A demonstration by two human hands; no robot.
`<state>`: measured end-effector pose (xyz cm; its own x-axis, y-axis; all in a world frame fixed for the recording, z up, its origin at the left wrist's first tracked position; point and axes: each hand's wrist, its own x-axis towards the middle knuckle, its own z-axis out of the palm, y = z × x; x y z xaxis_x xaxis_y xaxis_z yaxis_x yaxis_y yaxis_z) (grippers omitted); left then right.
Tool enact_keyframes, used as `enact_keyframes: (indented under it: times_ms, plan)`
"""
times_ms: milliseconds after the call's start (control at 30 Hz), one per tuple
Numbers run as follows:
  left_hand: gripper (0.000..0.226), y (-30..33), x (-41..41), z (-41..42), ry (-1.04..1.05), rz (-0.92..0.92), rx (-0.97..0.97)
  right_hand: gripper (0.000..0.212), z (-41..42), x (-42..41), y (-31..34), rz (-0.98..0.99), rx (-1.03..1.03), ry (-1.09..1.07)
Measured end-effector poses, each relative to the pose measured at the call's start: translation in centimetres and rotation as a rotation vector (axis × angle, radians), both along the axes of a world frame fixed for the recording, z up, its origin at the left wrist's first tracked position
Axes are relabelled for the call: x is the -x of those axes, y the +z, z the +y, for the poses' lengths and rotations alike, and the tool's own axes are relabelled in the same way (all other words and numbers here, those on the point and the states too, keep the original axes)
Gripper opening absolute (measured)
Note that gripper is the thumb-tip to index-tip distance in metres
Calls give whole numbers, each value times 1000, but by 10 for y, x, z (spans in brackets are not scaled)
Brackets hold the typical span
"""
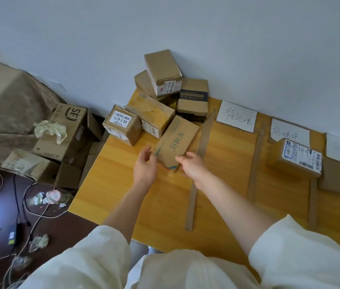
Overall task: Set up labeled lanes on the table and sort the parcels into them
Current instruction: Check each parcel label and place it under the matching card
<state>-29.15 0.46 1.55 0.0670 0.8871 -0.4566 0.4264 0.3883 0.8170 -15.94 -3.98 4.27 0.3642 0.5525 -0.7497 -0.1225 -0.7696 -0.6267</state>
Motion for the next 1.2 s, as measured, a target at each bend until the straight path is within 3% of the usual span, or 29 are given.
enact_keyframes:
  times_ms: [167,367,567,833,1000,1200]
  plan:
    - [37,-7,12,-10,88,45,79,69,-11,2,6,-70,29,-45]
    - [36,-19,30,-18,89,57,133,113,3,23,7,-410,41,13]
    - [36,-30,48,-26,-88,171,106,132,22,47,4,-612,166,140]
    - [39,-37,60,-31,-272,242,75,130,11,42,-3,-562,160,65]
    - [40,-37,66,-30,-296,201,78,128,-16,30,2,-307,-29,-133]
    - [39,-28,62,-27,-305,225,101,106,-53,10,13,-108,-123,-243]
